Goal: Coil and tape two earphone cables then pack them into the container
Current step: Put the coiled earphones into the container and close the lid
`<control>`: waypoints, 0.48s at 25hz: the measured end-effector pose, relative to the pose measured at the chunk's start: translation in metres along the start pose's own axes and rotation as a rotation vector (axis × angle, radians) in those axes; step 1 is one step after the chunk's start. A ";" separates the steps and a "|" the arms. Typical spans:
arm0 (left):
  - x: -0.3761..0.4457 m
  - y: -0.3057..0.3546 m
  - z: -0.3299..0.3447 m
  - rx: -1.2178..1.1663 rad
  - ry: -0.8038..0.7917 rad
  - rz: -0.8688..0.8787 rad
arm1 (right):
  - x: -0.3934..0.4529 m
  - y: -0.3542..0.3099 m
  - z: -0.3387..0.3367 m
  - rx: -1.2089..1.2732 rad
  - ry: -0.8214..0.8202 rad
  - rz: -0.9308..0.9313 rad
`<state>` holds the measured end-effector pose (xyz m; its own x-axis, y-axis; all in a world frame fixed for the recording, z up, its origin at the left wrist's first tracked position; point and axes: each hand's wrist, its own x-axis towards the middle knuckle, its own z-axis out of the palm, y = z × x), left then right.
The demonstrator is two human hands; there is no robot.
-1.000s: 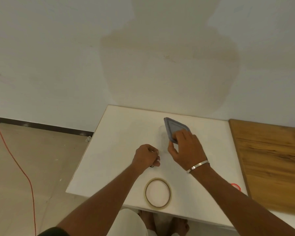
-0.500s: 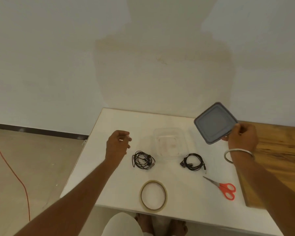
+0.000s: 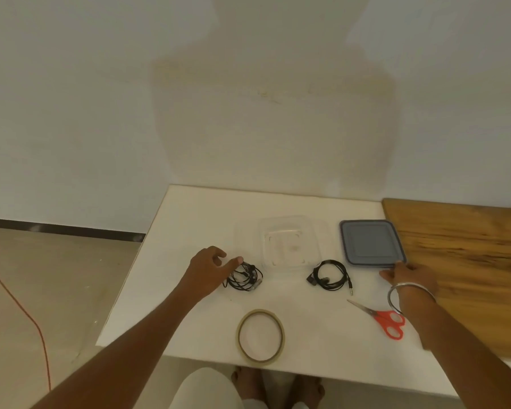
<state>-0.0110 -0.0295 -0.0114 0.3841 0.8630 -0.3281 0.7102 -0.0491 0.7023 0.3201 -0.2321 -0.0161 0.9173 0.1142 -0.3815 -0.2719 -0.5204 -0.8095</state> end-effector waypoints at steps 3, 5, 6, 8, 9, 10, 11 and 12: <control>0.003 0.011 0.006 0.089 -0.046 0.000 | -0.001 -0.003 -0.001 -0.143 -0.021 -0.009; 0.005 0.015 0.012 0.147 -0.047 0.007 | -0.001 -0.004 -0.001 -0.211 -0.045 -0.030; 0.006 0.016 0.016 0.180 -0.043 0.005 | -0.002 -0.004 -0.001 -0.214 -0.060 -0.028; 0.006 0.019 0.022 0.214 -0.022 0.011 | -0.004 -0.004 0.002 -0.198 -0.062 -0.041; 0.005 0.020 0.024 0.216 -0.016 0.016 | -0.008 -0.004 0.003 -0.198 -0.040 -0.077; 0.005 0.022 0.026 0.219 -0.016 0.021 | -0.011 -0.005 0.006 -0.218 -0.006 -0.143; 0.006 0.022 0.027 0.224 -0.020 0.031 | -0.017 -0.005 0.007 -0.245 0.015 -0.248; 0.007 0.022 0.027 0.234 -0.027 0.041 | -0.022 -0.006 0.009 -0.275 0.006 -0.385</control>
<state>0.0232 -0.0382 -0.0146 0.4287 0.8444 -0.3213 0.8100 -0.2016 0.5507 0.2988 -0.2237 -0.0073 0.9382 0.3380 -0.0738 0.1744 -0.6463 -0.7429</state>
